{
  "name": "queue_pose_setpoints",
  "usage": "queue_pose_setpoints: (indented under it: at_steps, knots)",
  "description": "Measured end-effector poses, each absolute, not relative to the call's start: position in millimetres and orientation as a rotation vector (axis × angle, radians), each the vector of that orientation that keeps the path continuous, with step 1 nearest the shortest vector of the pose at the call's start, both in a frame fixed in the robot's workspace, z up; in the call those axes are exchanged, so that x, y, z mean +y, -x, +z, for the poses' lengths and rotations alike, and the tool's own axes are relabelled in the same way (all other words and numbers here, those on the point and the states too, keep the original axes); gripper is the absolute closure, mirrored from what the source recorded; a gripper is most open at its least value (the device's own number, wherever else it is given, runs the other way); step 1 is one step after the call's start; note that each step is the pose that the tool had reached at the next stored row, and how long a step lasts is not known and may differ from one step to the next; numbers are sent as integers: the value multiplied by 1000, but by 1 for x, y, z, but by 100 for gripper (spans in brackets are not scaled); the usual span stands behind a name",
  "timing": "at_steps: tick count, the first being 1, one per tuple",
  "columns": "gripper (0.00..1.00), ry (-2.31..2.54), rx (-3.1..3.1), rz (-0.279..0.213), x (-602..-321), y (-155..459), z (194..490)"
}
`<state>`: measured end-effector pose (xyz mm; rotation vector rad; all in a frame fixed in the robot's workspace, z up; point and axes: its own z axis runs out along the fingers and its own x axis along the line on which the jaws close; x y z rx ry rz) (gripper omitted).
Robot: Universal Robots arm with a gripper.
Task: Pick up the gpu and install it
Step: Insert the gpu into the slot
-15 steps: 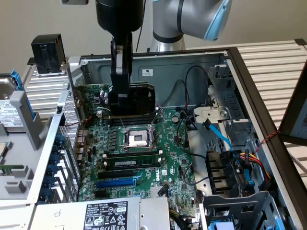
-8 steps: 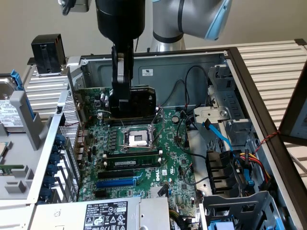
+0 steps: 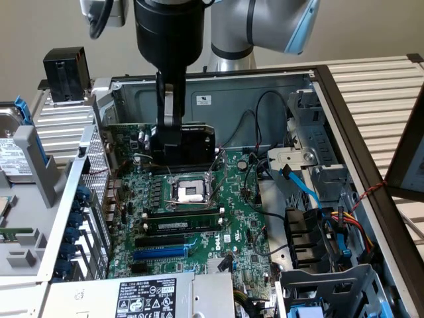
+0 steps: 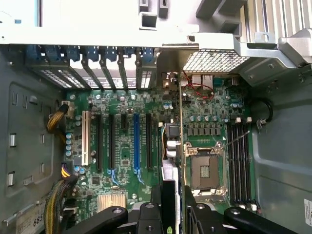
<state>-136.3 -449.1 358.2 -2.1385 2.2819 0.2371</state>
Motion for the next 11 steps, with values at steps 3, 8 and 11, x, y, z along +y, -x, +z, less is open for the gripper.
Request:
queue_pose_setpoints:
  at_steps: [3, 8, 11]
  knots:
    - [73, 2151, 2298, 269, -450, 133, 358]
    - [73, 2185, 2333, 199, -450, 132, 357]
    - [73, 2195, 2340, 153, -450, 132, 358]
